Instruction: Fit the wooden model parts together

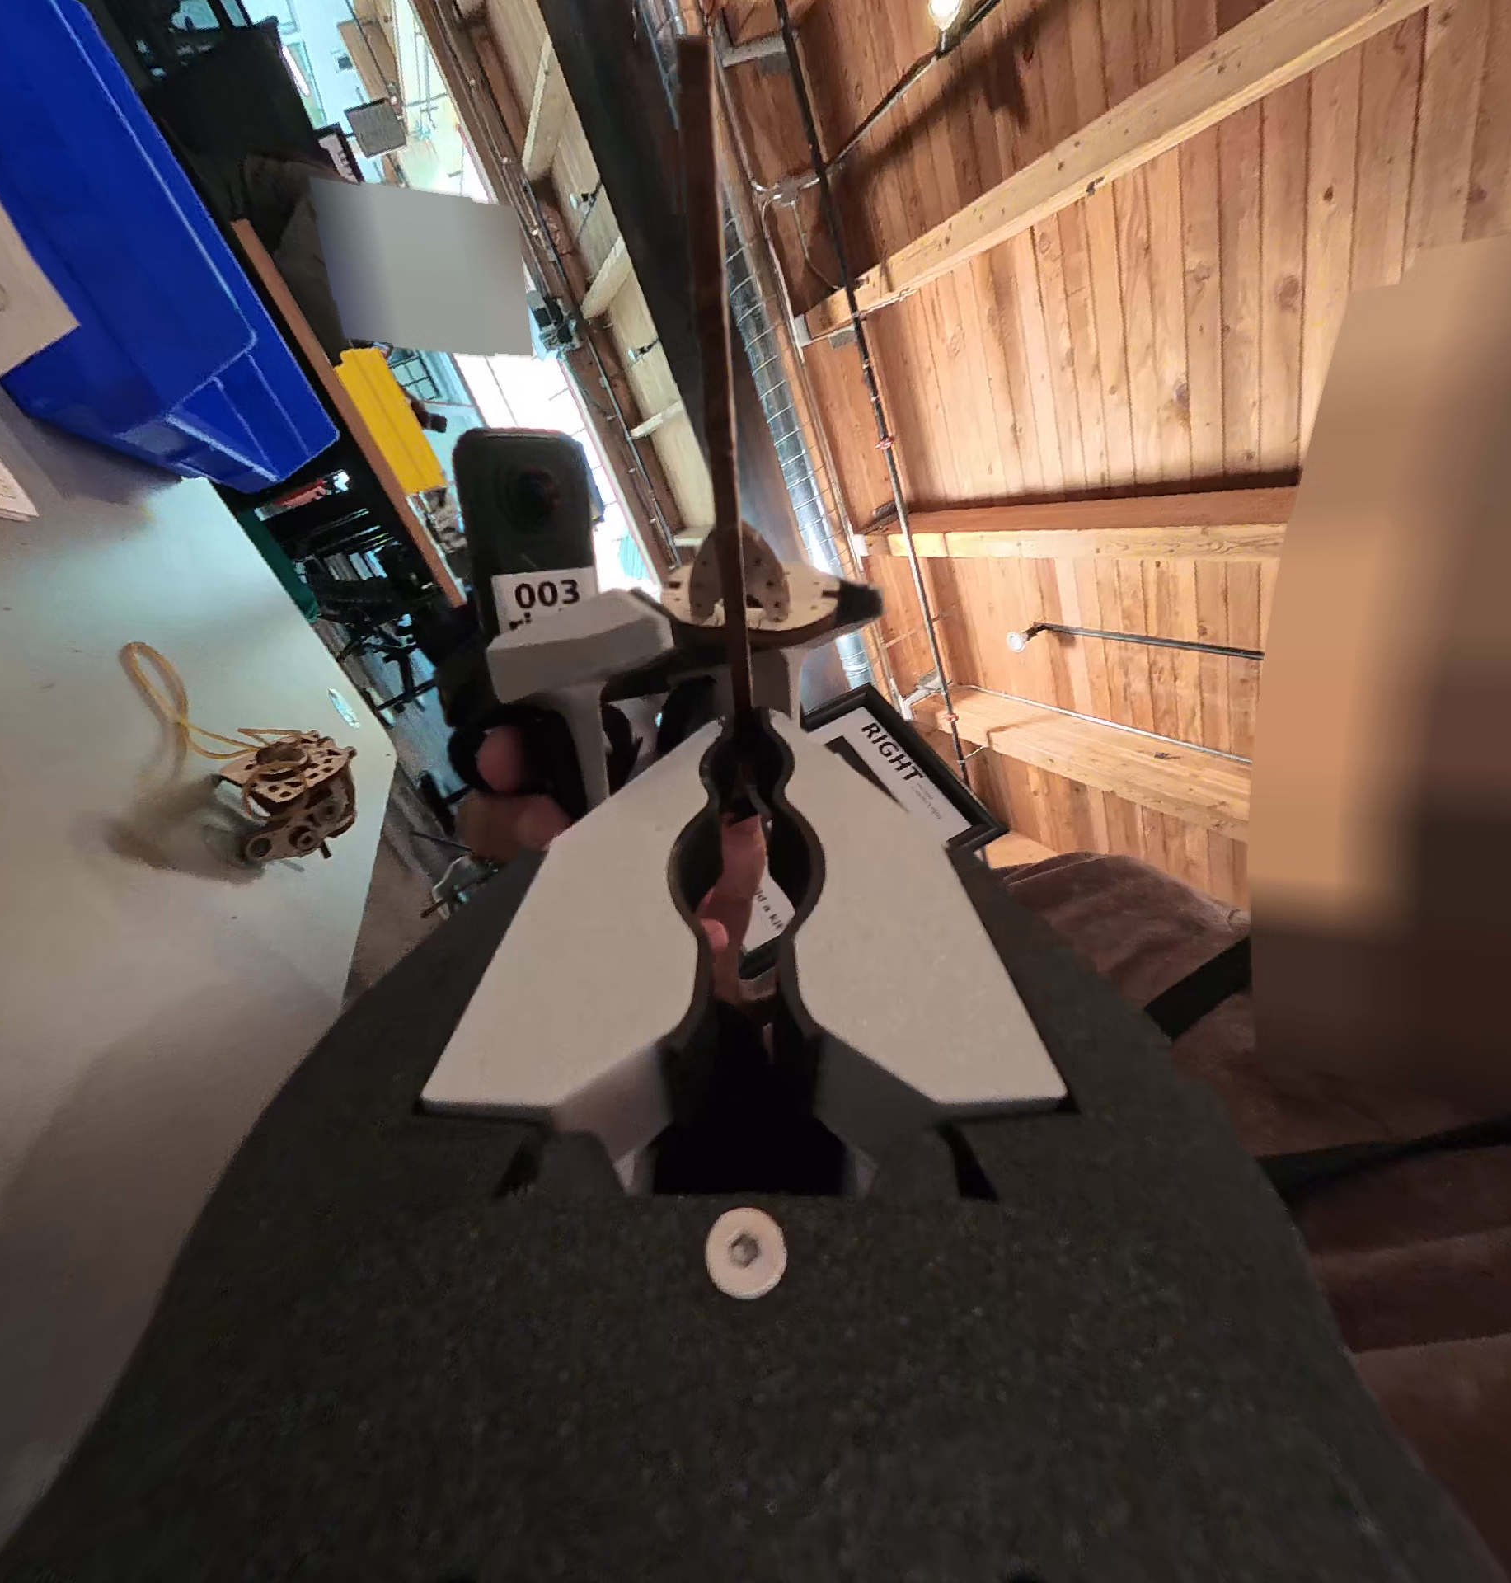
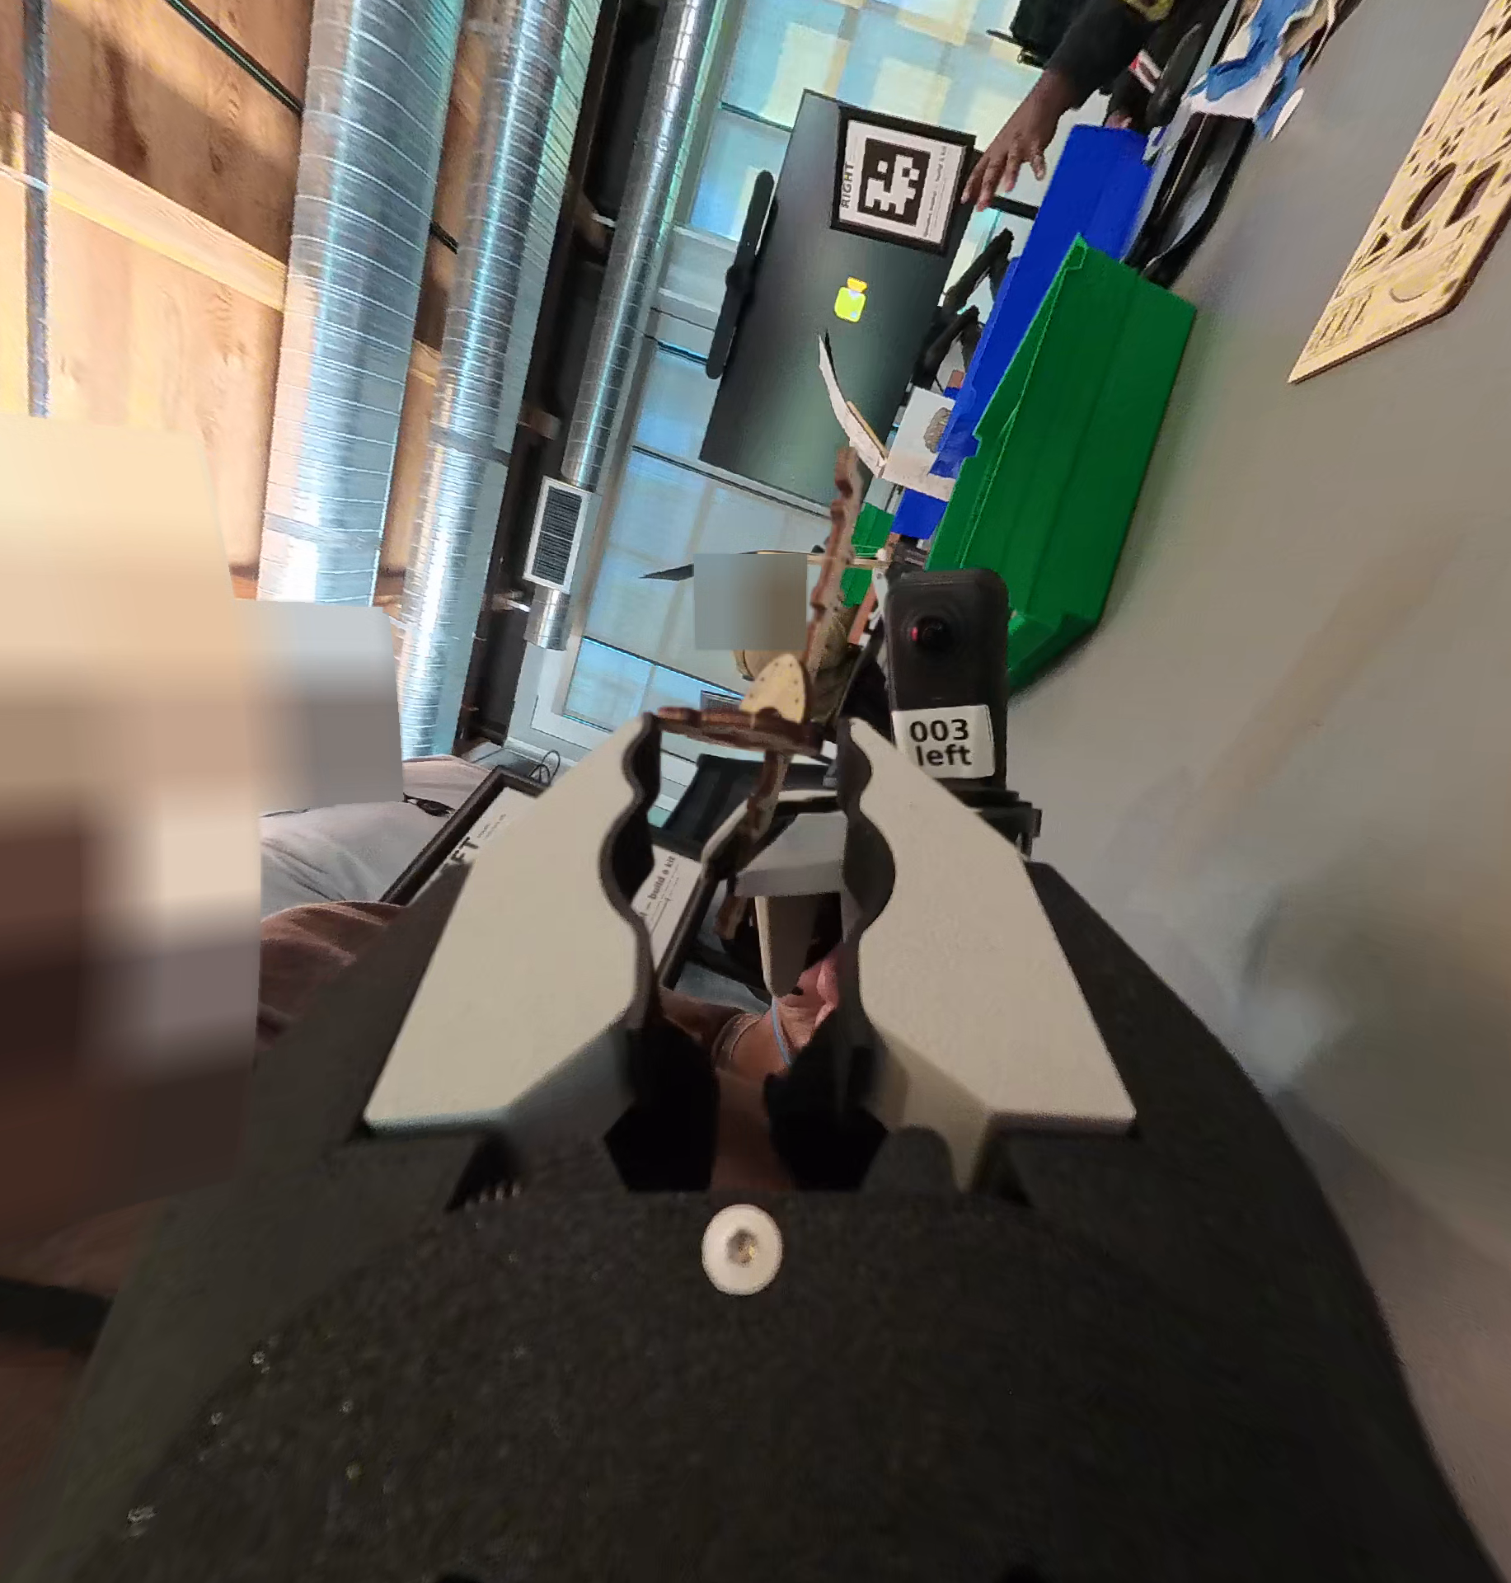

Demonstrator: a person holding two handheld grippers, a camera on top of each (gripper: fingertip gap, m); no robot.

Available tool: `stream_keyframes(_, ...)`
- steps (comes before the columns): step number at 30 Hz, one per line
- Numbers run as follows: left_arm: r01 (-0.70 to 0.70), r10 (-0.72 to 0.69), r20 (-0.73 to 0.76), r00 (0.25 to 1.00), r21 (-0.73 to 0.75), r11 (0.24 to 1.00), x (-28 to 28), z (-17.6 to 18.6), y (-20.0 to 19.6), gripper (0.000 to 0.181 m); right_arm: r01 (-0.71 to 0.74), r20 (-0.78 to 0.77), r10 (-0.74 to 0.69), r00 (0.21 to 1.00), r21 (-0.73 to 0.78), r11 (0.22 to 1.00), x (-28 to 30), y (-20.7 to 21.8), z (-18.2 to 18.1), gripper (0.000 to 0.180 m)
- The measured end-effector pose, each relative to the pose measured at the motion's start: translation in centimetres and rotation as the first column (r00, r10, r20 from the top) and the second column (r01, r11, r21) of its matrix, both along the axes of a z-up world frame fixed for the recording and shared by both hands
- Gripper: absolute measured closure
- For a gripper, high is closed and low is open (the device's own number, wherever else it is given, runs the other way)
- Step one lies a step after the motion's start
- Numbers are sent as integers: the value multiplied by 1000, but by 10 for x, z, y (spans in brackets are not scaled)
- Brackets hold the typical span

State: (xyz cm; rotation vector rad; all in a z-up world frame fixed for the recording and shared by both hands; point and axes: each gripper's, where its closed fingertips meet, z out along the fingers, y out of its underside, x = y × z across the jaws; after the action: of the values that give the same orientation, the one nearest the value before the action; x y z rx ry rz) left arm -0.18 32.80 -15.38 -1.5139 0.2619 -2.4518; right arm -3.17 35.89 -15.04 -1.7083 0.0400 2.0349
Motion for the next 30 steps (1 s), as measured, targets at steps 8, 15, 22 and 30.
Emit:
stream_keyframes(8,19,-15,73,997,-58,998,-2,5,0,181,0,-7,0,1000,-16,1000,-2,2,2,139)
stream_keyframes(15,26,-21,80,997,-67,997,-3,4,0,181,15,4,-14,1000,-18,1000,3,4,-2,139)
stream_keyframes(22,25,-21,54,998,-66,998,-1,0,1,181,16,28,-16,999,6,1000,2,3,-2,144)
stream_keyframes(30,28,-28,-13,1000,-16,999,1,-4,-3,180,-33,89,29,996,46,998,-2,-2,-7,146)
